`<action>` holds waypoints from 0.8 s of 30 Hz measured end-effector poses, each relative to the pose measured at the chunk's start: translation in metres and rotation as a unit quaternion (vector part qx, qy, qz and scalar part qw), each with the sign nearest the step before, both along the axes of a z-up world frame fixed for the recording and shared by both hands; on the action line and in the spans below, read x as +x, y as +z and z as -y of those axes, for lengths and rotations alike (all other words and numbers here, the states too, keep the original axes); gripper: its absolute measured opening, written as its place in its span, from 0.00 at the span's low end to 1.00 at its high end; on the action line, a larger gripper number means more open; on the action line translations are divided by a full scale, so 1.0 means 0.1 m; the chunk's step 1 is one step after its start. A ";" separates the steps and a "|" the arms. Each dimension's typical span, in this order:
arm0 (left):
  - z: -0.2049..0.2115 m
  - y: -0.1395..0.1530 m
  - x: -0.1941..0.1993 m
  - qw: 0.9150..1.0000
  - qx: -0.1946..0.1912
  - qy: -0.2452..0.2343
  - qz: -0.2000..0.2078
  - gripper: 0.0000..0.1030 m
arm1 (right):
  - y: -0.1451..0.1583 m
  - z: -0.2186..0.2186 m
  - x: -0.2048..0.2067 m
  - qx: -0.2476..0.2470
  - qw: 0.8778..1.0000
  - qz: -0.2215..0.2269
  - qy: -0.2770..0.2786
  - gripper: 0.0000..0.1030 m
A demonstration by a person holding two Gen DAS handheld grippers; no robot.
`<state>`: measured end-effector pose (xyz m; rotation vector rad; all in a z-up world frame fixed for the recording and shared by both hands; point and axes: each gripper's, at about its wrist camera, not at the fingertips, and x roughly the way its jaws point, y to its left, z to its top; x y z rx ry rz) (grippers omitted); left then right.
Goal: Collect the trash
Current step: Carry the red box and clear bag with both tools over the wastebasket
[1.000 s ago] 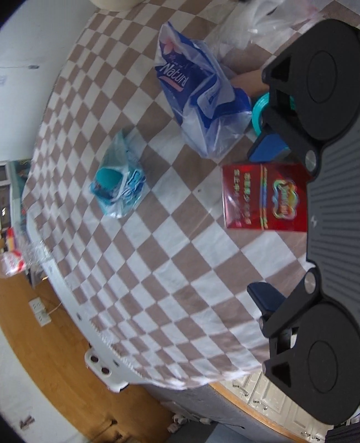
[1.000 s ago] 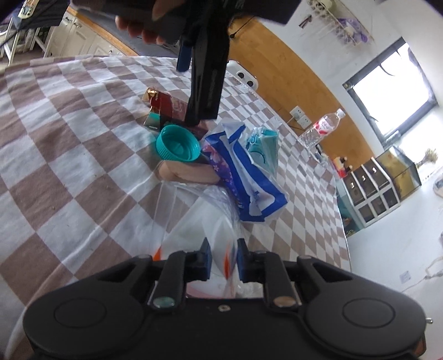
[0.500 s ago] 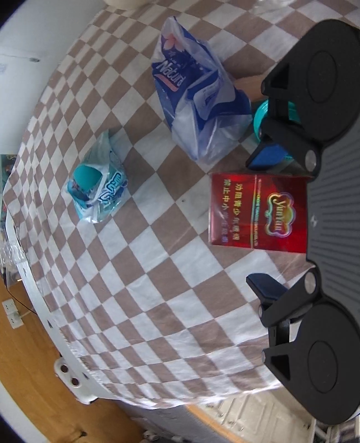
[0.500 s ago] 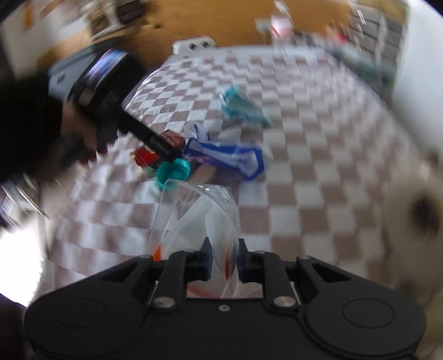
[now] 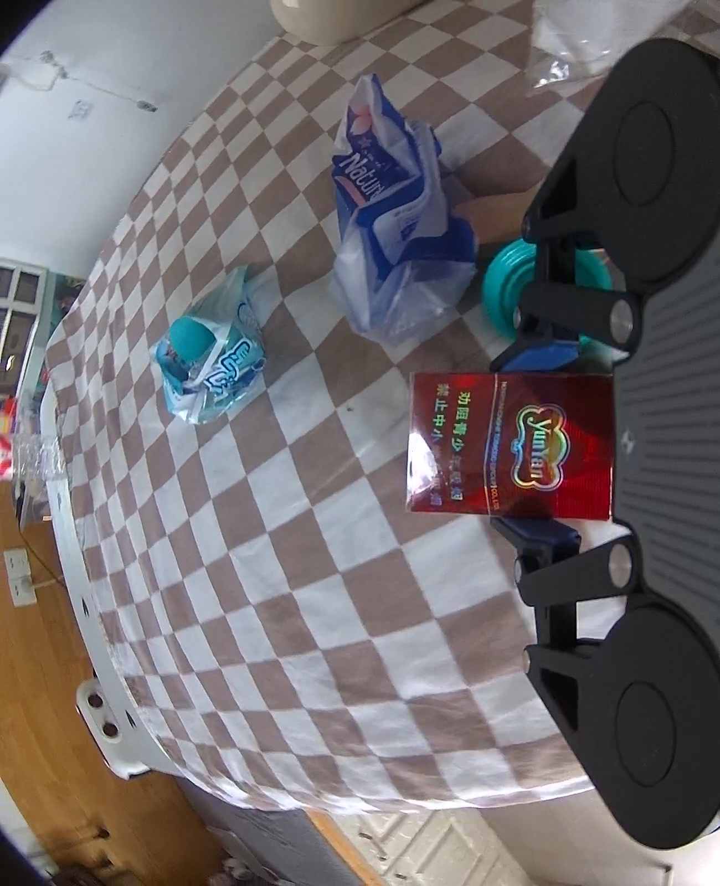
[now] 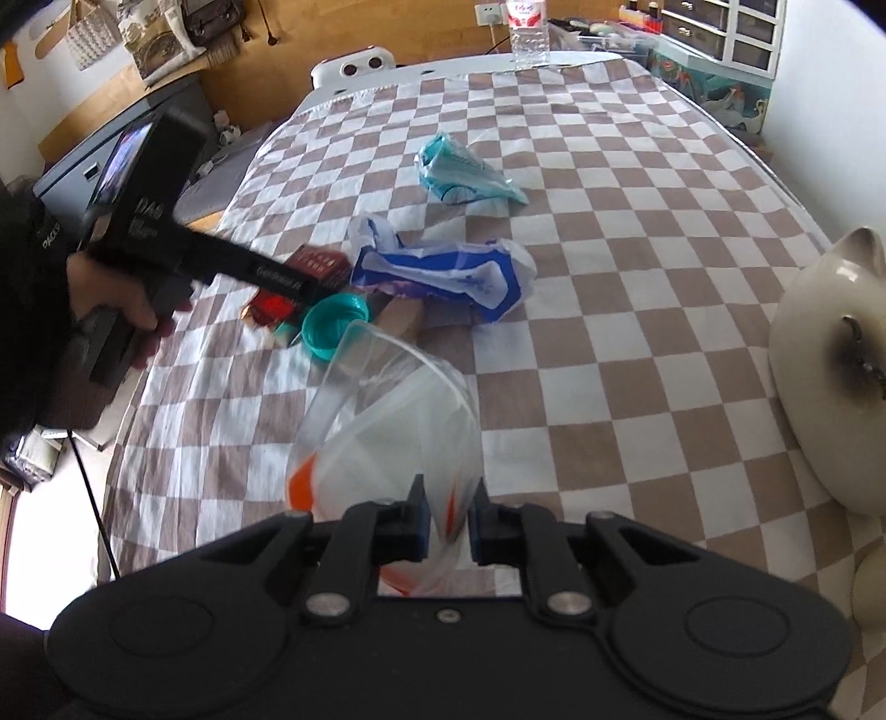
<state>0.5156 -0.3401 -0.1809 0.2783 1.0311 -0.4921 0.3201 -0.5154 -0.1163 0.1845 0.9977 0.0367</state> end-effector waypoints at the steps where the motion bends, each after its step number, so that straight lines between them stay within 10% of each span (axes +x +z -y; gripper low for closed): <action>1: -0.03 0.02 -0.04 1.000 -0.004 0.003 0.002 0.50 | 0.01 0.00 0.00 -0.002 1.000 0.002 -0.002 0.13; 24: -0.65 1.05 -1.51 0.991 -0.076 0.056 0.097 0.50 | 0.53 -0.26 -0.45 -0.015 0.996 0.084 -0.018 0.12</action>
